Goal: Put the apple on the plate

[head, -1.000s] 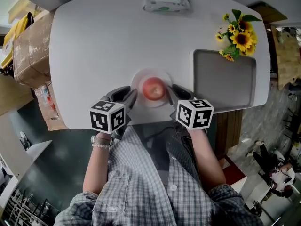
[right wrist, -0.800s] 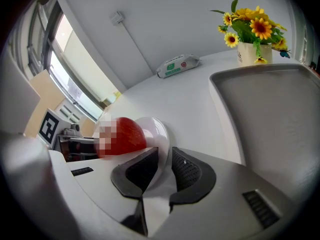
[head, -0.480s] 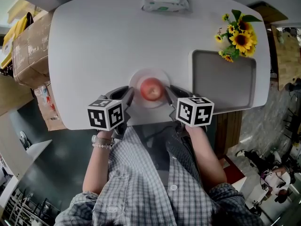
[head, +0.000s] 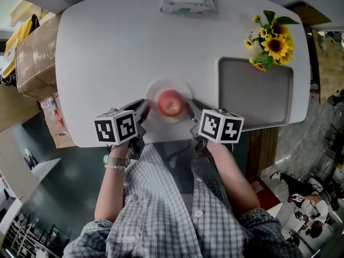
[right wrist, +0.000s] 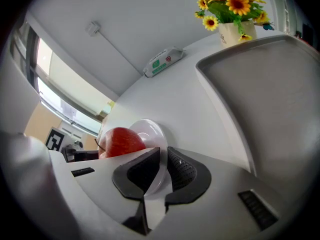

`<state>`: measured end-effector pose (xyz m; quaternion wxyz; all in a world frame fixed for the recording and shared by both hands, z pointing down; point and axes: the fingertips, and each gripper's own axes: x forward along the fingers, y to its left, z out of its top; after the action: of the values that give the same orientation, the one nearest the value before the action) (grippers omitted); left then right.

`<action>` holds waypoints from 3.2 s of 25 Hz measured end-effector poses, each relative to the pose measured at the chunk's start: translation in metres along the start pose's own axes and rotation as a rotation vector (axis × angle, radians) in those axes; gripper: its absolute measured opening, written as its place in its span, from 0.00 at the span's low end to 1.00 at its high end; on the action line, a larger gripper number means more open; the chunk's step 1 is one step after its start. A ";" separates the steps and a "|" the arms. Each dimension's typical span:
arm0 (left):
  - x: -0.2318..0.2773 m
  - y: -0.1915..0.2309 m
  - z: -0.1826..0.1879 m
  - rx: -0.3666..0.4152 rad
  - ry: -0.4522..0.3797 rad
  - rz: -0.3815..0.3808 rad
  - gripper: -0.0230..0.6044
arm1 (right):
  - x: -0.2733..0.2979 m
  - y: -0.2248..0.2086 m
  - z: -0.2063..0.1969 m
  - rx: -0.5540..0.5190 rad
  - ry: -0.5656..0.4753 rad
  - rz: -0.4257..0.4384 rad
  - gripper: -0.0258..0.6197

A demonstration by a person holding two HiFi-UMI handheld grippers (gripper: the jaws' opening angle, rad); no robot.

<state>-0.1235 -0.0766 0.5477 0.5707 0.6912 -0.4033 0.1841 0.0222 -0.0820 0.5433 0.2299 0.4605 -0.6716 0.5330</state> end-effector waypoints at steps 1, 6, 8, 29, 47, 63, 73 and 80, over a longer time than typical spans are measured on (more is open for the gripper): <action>0.000 -0.001 0.000 -0.009 0.003 -0.005 0.10 | -0.001 0.000 0.002 0.013 -0.005 0.005 0.13; 0.000 -0.001 -0.001 -0.045 0.009 -0.002 0.10 | -0.002 0.000 0.003 0.030 -0.004 0.009 0.13; 0.000 -0.004 0.000 -0.052 0.008 -0.002 0.10 | -0.003 -0.001 0.005 0.034 -0.003 0.011 0.13; 0.009 -0.061 0.023 -0.008 0.030 -0.021 0.10 | -0.046 -0.022 0.044 0.088 -0.037 0.071 0.12; 0.056 -0.156 0.025 0.058 0.036 -0.089 0.10 | -0.109 -0.099 0.073 0.146 -0.092 0.074 0.12; 0.123 -0.221 0.001 0.119 0.120 -0.110 0.10 | -0.151 -0.184 0.079 0.169 -0.117 0.010 0.12; 0.149 -0.222 -0.007 0.131 0.158 -0.063 0.10 | -0.145 -0.208 0.077 0.146 -0.074 -0.001 0.12; 0.158 -0.223 -0.006 0.186 0.176 -0.008 0.10 | -0.138 -0.219 0.076 0.142 -0.053 0.001 0.12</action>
<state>0.1454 -0.1204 0.5195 0.5380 0.7238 -0.3301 0.2786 0.2898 -0.1026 0.5188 0.1784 0.4892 -0.6381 0.5671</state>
